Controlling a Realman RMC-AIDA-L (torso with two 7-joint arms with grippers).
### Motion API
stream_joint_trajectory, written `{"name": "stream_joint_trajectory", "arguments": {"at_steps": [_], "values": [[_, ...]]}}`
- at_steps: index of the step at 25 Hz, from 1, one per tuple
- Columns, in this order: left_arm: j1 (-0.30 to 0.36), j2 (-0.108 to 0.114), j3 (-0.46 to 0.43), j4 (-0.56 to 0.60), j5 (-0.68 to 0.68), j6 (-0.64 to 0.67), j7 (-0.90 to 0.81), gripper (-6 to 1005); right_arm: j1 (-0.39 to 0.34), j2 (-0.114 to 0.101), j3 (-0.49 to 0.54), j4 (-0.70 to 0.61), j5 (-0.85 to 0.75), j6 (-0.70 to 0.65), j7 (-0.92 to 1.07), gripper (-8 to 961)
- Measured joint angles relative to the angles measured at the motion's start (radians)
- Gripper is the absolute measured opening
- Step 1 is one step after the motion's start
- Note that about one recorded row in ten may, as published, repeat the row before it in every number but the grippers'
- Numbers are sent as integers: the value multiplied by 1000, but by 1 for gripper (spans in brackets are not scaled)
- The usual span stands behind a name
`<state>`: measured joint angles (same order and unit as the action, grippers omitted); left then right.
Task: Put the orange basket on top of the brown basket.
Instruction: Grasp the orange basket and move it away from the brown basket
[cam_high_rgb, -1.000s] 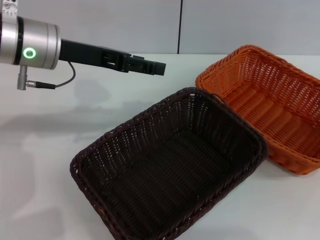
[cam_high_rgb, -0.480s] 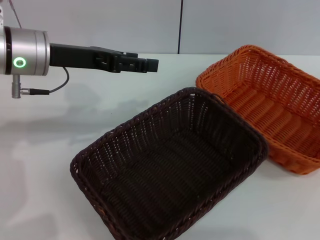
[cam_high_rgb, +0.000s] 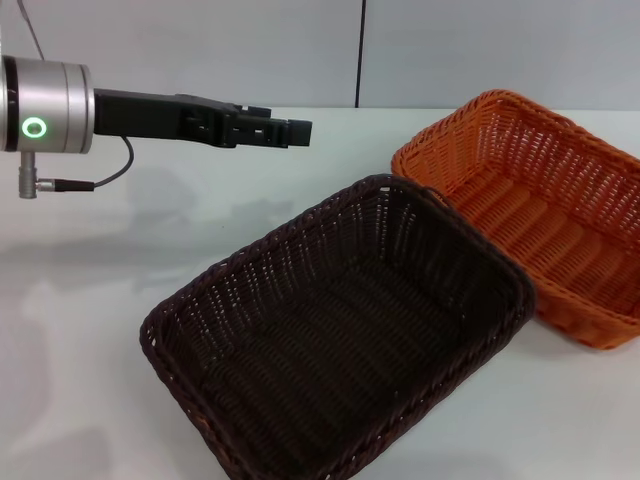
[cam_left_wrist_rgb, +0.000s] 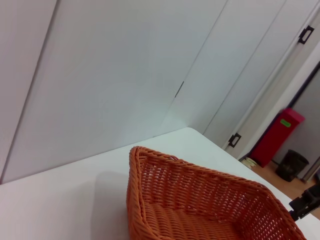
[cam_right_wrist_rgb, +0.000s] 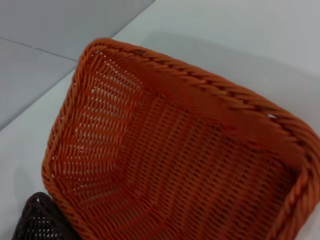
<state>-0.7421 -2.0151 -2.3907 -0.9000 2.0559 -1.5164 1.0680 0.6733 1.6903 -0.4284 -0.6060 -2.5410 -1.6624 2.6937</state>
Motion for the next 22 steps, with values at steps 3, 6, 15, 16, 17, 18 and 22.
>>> {"name": "stream_joint_trajectory", "arguments": {"at_steps": [3,6,15,16,17,18,22], "values": [[0,2,0,14,0,8,8,864,10,15,-10,21,0,21,-6,779],[0,4,1,23,-1,16,11,864,12,32,-38,27,0,46,-11,779],[-4,9,0,39,-1,18,20,863,-20,75,-44,-34,4,81,-51,635],[-4,9,-1,40,-1,18,20,863,-23,76,-42,-35,5,84,-53,619],[-5,9,0,41,-1,18,20,863,-29,77,-39,-36,10,92,-53,603],[-6,9,2,43,-1,18,20,863,-34,77,-36,-36,19,99,-54,566],[-6,9,8,44,0,17,20,863,-63,78,-30,-38,76,119,-65,419]]}}
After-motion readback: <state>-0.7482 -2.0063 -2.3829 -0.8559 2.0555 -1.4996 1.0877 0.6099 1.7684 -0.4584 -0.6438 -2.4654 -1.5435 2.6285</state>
